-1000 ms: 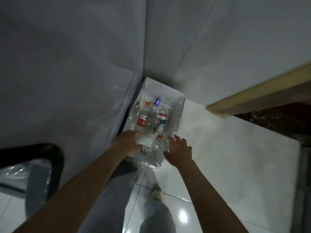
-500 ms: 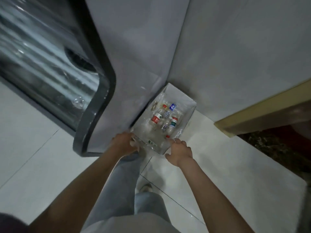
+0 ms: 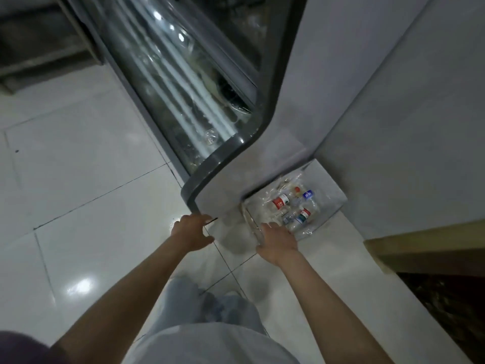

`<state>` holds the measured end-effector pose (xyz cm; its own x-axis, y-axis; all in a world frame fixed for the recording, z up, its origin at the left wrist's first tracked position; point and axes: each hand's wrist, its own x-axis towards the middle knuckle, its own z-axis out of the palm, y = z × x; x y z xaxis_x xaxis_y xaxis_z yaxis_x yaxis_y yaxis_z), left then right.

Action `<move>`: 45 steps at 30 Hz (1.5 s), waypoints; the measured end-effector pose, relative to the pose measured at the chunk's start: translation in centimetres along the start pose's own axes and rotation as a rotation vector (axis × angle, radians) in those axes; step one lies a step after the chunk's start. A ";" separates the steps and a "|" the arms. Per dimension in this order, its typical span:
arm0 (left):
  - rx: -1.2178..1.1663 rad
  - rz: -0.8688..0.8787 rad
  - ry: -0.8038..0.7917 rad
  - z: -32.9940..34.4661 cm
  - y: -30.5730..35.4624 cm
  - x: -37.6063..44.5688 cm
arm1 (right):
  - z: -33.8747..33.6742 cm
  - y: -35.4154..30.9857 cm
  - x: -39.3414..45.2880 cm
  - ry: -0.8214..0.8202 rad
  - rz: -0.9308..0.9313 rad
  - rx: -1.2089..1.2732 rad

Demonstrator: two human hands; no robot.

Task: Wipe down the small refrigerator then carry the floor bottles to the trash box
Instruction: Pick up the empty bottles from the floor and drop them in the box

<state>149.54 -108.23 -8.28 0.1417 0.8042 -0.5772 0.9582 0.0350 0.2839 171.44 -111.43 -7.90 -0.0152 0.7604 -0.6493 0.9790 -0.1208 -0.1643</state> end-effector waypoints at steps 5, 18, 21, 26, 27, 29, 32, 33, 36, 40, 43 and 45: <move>-0.015 -0.081 0.015 -0.4 -5.0 -2.9 | -0.1 -4.5 -0.8 -0.001 -0.101 -0.102; -0.177 -0.335 0.105 0.2 -22.4 -16.3 | 4.4 -22.0 -5.7 -0.017 -0.315 -0.329; -0.222 -0.388 0.137 0.7 -26.8 -20.0 | 6.3 -27.0 -7.1 -0.030 -0.371 -0.376; -0.314 -0.471 0.195 1.4 -33.4 -25.6 | 9.4 -35.0 -9.1 -0.057 -0.465 -0.408; -0.337 -0.489 0.206 1.5 -34.7 -26.5 | 10.0 -36.4 -9.5 -0.064 -0.480 -0.408; -0.387 -0.529 0.224 1.8 -37.2 -28.4 | 11.0 -39.1 -10.1 -0.075 -0.509 -0.421; -0.435 -0.595 0.242 2.0 -40.4 -30.7 | 12.2 -42.8 -10.7 -0.104 -0.543 -0.459; -0.446 -0.617 0.245 2.1 -41.3 -31.3 | 12.4 -44.1 -10.7 -0.110 -0.557 -0.471; -0.487 -0.674 0.255 2.0 -43.9 -32.1 | 12.8 -47.7 -10.5 -0.109 -0.608 -0.505; -0.523 -0.712 0.253 0.8 -46.8 -31.7 | 12.6 -52.0 -9.2 -0.111 -0.644 -0.554; -0.536 -0.722 0.256 -1.2 -49.0 -30.2 | 11.5 -55.1 -7.3 -0.108 -0.663 -0.575; -0.536 -0.724 0.265 -3.4 -50.7 -28.7 | 10.3 -57.5 -5.5 -0.107 -0.681 -0.577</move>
<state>96.09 -131.09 -3.52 -0.5686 0.5862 -0.5771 0.5394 0.7954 0.2764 113.14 -115.19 -2.51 -0.6202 0.4832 -0.6180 0.7007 0.6955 -0.1593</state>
